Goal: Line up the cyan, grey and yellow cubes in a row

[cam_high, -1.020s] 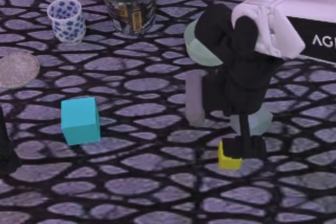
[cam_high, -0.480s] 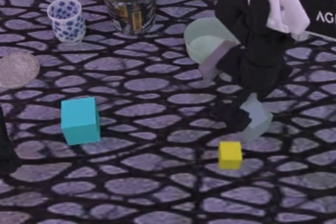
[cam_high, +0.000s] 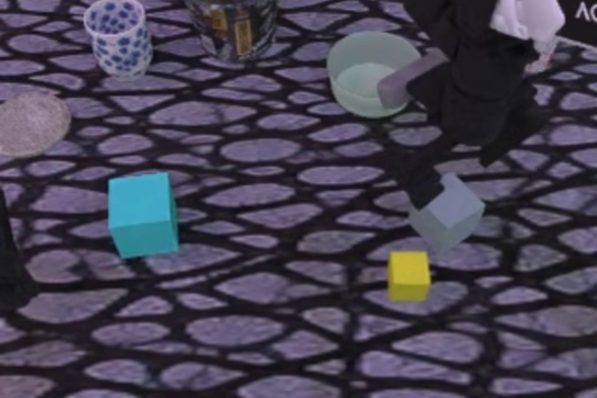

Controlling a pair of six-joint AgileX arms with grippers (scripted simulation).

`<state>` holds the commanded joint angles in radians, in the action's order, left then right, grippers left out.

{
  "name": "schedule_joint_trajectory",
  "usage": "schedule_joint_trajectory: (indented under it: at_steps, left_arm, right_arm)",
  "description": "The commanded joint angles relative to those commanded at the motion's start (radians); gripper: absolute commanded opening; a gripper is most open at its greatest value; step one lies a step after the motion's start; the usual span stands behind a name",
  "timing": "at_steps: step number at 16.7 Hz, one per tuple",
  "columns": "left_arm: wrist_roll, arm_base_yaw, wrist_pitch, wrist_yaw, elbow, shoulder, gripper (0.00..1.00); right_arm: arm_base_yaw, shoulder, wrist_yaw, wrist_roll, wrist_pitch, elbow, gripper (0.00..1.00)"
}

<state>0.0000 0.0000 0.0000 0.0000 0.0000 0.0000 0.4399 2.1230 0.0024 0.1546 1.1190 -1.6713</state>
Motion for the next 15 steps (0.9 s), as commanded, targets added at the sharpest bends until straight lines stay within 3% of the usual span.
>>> schedule_joint_trajectory:
  at_steps: [4, 11, 15]
  left_arm:
    - [0.0, 0.0, 0.0, 0.0, 0.0, 0.0, 1.0]
    - [0.0, 0.0, 0.0, 0.0, 0.0, 0.0, 1.0]
    - [0.0, 0.0, 0.0, 0.0, 0.0, 0.0, 1.0]
  right_arm:
    - [0.003, 0.003, 0.0, -0.001, -0.017, 0.015, 1.0]
    - [0.001, 0.11, 0.001, -0.003, -0.273, 0.157, 1.0]
    - [0.001, 0.125, 0.001, -0.003, -0.301, 0.176, 1.0]
